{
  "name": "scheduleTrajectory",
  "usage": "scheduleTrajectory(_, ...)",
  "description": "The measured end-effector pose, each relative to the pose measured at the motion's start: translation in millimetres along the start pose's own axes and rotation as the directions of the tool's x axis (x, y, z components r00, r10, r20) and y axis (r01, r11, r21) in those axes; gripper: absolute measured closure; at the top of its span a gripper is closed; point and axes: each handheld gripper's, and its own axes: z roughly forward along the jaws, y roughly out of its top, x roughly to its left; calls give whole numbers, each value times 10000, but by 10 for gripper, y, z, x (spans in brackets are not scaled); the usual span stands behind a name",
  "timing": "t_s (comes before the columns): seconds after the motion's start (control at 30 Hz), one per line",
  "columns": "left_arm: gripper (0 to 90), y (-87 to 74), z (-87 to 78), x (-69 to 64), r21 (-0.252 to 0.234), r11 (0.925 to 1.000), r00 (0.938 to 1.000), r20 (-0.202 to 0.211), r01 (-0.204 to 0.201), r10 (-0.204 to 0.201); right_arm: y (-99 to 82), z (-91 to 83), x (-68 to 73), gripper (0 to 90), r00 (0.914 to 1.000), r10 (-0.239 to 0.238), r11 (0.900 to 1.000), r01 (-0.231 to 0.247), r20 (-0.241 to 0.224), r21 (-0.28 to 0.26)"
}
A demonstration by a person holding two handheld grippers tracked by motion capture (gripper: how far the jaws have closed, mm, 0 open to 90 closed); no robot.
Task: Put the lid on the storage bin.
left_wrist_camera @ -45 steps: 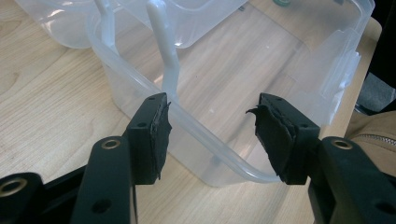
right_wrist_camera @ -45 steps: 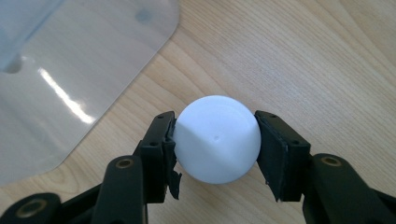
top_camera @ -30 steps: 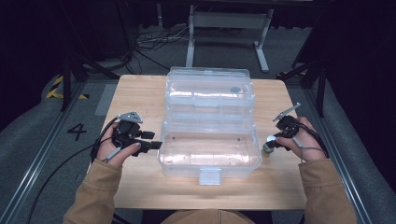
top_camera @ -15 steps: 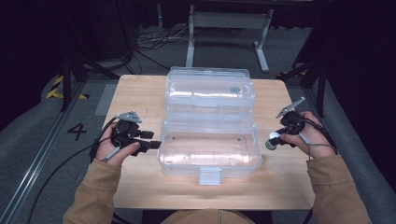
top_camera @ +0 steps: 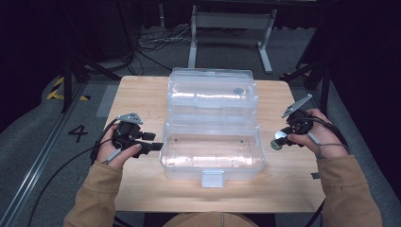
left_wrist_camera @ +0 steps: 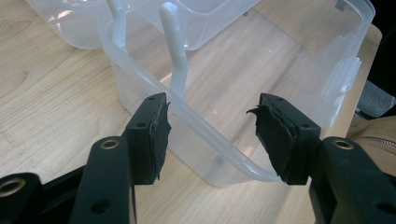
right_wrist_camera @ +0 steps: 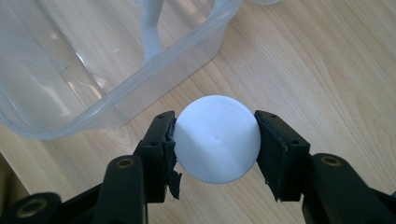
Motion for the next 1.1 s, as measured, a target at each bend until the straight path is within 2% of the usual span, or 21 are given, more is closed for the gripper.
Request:
scheduleTrajectory(0.43,445,0,0,0,3,10000,10000,-19,-13,13,47,-152,85,505,9991,-398,9992,398,-151,35)
scheduleTrajectory(0.63,446,-2,-3,1,3,10000,10000,-13,21,-21,89,-235,156,505,9967,-647,9977,636,-486,-235)
scheduleTrajectory(1.1,446,-7,-4,1,27,10000,10000,-23,31,-31,133,-362,233,505,9923,-1158,9932,1151,-428,-193)
